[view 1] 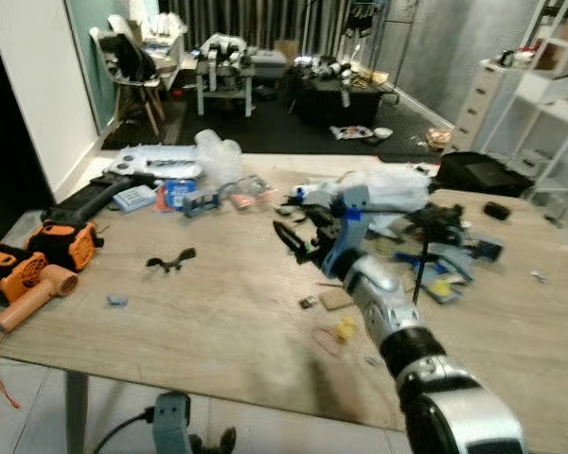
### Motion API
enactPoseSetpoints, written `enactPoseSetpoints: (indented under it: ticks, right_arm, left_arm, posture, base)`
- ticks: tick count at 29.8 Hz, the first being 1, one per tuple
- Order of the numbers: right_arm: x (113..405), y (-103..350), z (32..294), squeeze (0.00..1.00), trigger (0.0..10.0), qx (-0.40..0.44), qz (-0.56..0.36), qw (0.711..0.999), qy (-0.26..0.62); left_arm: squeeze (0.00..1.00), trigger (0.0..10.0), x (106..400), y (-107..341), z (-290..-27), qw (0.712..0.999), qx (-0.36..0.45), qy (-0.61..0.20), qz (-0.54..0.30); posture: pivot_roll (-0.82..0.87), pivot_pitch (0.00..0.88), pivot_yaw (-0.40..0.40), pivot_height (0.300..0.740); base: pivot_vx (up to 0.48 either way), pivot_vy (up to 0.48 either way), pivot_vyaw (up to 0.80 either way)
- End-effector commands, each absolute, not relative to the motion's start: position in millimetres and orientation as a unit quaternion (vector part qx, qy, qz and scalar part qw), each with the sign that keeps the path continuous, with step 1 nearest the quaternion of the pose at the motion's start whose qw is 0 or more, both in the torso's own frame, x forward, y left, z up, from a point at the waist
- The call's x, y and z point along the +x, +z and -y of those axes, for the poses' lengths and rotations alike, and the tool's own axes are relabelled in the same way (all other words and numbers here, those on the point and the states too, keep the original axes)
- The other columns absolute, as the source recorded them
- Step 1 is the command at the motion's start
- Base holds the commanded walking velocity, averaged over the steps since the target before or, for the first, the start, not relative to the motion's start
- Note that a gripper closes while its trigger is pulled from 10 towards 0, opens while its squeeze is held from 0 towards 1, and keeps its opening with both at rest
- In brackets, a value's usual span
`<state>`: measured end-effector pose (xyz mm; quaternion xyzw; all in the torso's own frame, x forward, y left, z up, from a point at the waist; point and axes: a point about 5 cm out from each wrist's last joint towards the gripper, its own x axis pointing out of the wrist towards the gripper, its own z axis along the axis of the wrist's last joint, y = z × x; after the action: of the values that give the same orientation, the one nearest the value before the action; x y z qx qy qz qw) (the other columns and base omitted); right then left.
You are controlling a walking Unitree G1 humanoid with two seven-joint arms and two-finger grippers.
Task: Picking trash to rubbish bin
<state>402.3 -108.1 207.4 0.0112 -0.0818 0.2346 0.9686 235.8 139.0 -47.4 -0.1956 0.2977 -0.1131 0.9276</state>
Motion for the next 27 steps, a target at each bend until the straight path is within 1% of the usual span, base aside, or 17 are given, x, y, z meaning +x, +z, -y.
enactPoseSetpoints:
  ticks: [1, 2, 3, 4, 6, 7, 8, 10, 11, 12, 14, 15, 16, 17, 18, 22, 27]
  right_arm:
    - [404.4, 196.7, 116.9, 0.00, 10.0, -0.035, 0.049, 0.980, 0.191]
    - [404.4, 196.7, 116.9, 0.00, 10.0, -0.035, 0.049, 0.980, 0.191]
    - [406.8, 193.6, 126.4, 0.00, 10.0, -0.064, 0.028, 0.986, 0.153]
    - [406.8, 193.6, 126.4, 0.00, 10.0, -0.064, 0.028, 0.986, 0.153]
    - [408.8, 193.0, 137.2, 0.00, 10.0, -0.087, 0.015, 0.989, 0.116]
    - [409.8, 192.7, 146.3, 0.00, 10.0, -0.100, 0.004, 0.991, 0.092]
    - [410.5, 192.0, 164.3, 0.00, 10.0, -0.110, -0.019, 0.992, 0.064]
    - [410.5, 192.0, 164.3, 0.00, 10.0, -0.110, -0.019, 0.992, 0.064]
    - [410.4, 191.0, 171.2, 0.11, 10.0, -0.114, -0.030, 0.991, 0.055]
    - [410.1, 190.6, 180.1, 1.00, 10.0, -0.119, -0.041, 0.991, 0.040]
    - [409.5, 190.9, 195.4, 1.00, 10.0, -0.109, -0.055, 0.993, 0.009]
    - [408.9, 188.7, 201.4, 1.00, 10.0, -0.076, -0.067, 0.995, -0.006]
    - [408.9, 188.7, 201.4, 1.00, 10.0, -0.076, -0.067, 0.995, -0.006]
    - [408.1, 184.1, 203.6, 1.00, 10.0, -0.040, -0.085, 0.995, -0.015]
    - [407.2, 179.2, 204.1, 1.00, 10.0, -0.011, -0.102, 0.995, -0.021]
    - [406.0, 171.2, 200.9, 1.00, 10.0, 0.027, -0.129, 0.991, -0.029]
    - [404.6, 161.0, 188.5, 0.99, 10.0, 0.114, -0.191, 0.974, -0.035]
  left_arm:
    - [0.00, 10.0, 222.5, -56.6, -133.7, 0.918, -0.189, -0.127, -0.325]
    - [0.00, 10.0, 222.5, -56.6, -133.7, 0.918, -0.189, -0.127, -0.325]
    - [0.00, 10.0, 219.1, -58.4, -132.3, 0.916, -0.184, -0.134, -0.330]
    - [0.00, 10.0, 219.1, -58.4, -132.3, 0.916, -0.184, -0.134, -0.330]
    - [0.00, 10.0, 215.8, -60.3, -131.3, 0.914, -0.180, -0.140, -0.335]
    - [0.00, 10.0, 212.7, -62.0, -130.7, 0.913, -0.178, -0.143, -0.338]
    - [0.00, 10.0, 207.6, -64.7, -130.4, 0.911, -0.177, -0.145, -0.344]
    - [0.00, 10.0, 207.6, -64.7, -130.4, 0.911, -0.177, -0.145, -0.344]
    - [0.00, 10.0, 205.8, -65.7, -130.2, 0.910, -0.177, -0.145, -0.346]
    - [0.00, 10.0, 204.3, -66.5, -129.6, 0.909, -0.177, -0.147, -0.347]
    - [0.00, 10.0, 201.6, -67.8, -127.8, 0.907, -0.176, -0.152, -0.351]
    - [0.00, 10.0, 200.2, -68.6, -126.3, 0.905, -0.179, -0.154, -0.354]
    - [0.00, 10.0, 200.2, -68.6, -126.3, 0.905, -0.179, -0.154, -0.354]
    - [0.00, 10.0, 198.7, -69.4, -124.8, 0.903, -0.181, -0.156, -0.357]
    - [0.00, 10.0, 197.5, -70.0, -123.1, 0.901, -0.181, -0.160, -0.359]
    - [0.00, 10.0, 195.8, -70.4, -119.9, 0.900, -0.179, -0.169, -0.361]
    - [0.00, 10.0, 195.2, -70.2, -117.6, 0.899, -0.176, -0.177, -0.359]
  posture:
    - [-0.01, 0.092, -0.029, 0.740]
    - [-0.01, 0.092, -0.029, 0.740]
    - [-0.01, 0.097, -0.029, 0.740]
    - [-0.01, 0.097, -0.029, 0.740]
    - [-0.01, 0.101, -0.030, 0.740]
    - [-0.01, 0.105, -0.031, 0.740]
    - [0.00, 0.111, -0.035, 0.740]
    - [0.00, 0.111, -0.035, 0.740]
    - [0.00, 0.111, -0.035, 0.740]
    - [-0.01, 0.114, -0.037, 0.740]
    - [-0.01, 0.118, -0.039, 0.740]
    - [-0.02, 0.122, -0.039, 0.740]
    - [-0.02, 0.122, -0.039, 0.740]
    - [-0.02, 0.124, -0.037, 0.740]
    - [-0.02, 0.126, -0.037, 0.740]
    - [-0.03, 0.135, -0.036, 0.740]
    - [-0.03, 0.146, -0.037, 0.740]
  base:
    - [0.000, 0.000, 0.00]
    - [0.000, 0.000, 0.00]
    - [0.000, 0.000, 0.00]
    - [0.000, 0.000, 0.00]
    - [0.000, 0.000, 0.00]
    - [0.000, 0.000, 0.00]
    - [0.000, 0.000, 0.00]
    - [0.000, 0.000, 0.00]
    - [0.000, 0.000, 0.00]
    - [0.000, 0.000, 0.00]
    - [0.000, 0.000, 0.00]
    - [0.000, 0.000, 0.00]
    - [0.000, 0.000, 0.00]
    - [0.000, 0.000, 0.00]
    - [0.000, 0.000, 0.00]
    - [0.000, 0.000, 0.00]
    - [0.000, 0.000, 0.00]
